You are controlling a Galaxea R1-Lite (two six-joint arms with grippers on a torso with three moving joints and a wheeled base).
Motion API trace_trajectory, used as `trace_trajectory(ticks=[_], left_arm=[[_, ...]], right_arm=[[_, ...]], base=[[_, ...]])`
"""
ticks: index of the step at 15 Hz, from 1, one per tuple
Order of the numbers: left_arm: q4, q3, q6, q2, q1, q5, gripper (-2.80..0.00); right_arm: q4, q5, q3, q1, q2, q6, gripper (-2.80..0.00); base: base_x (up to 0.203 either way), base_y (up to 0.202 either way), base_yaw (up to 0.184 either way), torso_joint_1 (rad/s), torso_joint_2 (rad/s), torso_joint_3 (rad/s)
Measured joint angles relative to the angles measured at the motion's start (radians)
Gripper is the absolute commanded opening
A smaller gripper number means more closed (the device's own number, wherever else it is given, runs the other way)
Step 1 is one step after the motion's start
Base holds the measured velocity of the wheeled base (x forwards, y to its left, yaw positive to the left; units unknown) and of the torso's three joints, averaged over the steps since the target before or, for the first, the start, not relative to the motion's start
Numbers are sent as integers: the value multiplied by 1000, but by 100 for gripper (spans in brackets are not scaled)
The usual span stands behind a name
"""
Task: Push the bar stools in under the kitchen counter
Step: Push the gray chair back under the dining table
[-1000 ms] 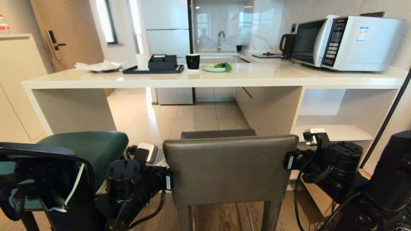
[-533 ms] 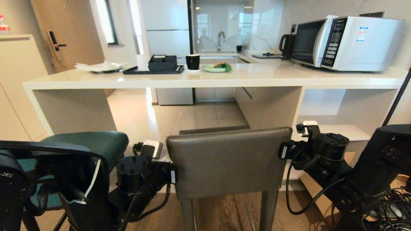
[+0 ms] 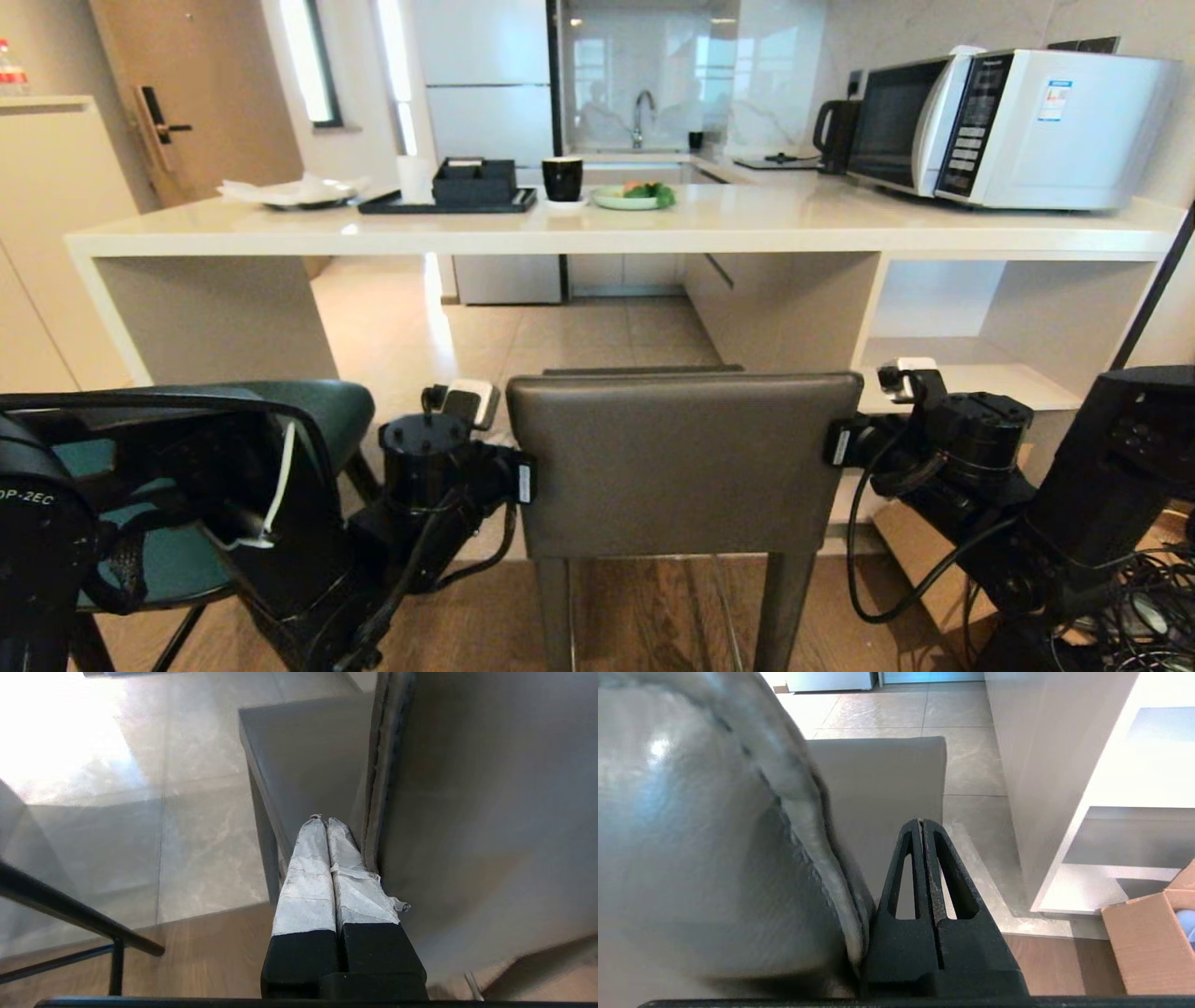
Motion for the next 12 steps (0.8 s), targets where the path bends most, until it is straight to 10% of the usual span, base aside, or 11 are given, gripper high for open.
trace_trajectory(ticks=[4,12], left_arm=[[116,-120,31,-7,45,-1,-280],[-33,-94,75,31,82,4,-280]], right_arm=[[4,24,3,-17,5,0,-280],[-28,22,1,-15,32,-7,-280]], base=[[0,0,0,0,0,0],[0,0,0,0,0,0]])
